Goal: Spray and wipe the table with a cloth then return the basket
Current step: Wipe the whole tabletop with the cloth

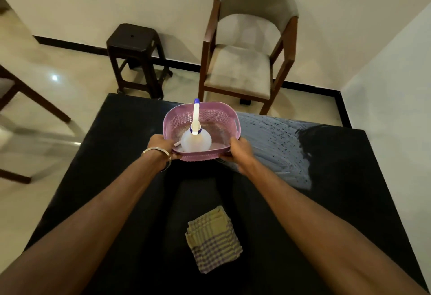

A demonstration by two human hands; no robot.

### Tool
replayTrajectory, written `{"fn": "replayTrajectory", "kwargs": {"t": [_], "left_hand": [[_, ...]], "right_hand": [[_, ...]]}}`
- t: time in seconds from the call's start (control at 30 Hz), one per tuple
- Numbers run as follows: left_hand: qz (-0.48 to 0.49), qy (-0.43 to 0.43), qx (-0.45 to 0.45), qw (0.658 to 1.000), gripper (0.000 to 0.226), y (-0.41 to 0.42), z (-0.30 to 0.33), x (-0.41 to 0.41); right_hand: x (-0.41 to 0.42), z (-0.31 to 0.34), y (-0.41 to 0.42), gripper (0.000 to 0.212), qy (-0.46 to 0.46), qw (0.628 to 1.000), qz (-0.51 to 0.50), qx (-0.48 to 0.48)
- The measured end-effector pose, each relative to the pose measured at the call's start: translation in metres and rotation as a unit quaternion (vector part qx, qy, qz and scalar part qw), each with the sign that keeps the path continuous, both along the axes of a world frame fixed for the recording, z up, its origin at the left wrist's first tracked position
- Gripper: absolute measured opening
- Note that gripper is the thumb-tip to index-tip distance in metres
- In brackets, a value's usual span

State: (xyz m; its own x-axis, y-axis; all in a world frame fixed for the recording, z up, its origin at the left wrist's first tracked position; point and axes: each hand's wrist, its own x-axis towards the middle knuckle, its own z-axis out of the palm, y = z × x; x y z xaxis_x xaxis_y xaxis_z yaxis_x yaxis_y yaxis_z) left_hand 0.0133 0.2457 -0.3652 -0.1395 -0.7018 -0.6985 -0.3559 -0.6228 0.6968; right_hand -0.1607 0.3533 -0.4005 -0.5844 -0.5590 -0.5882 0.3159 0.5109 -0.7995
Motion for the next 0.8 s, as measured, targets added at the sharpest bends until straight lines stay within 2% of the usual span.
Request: {"fn": "replayTrajectory", "kwargs": {"t": [0.13, 0.53, 0.8], "left_hand": [[0.035, -0.013, 0.001, 0.999, 0.026, -0.012, 0.003, 0.045], [0.144, -0.051, -0.013, 0.988, 0.013, -0.029, -0.005, 0.149], [0.182, -0.037, 0.008, 0.983, 0.033, -0.024, -0.015, 0.177]], "right_hand": [[0.038, 0.002, -0.021, 0.023, -0.009, 0.999, 0.044, -0.003], [0.134, -0.009, -0.074, 0.032, -0.033, 0.991, 0.126, 0.022], [0.156, -0.018, -0.080, 0.029, -0.049, 0.986, 0.155, 0.028]]}}
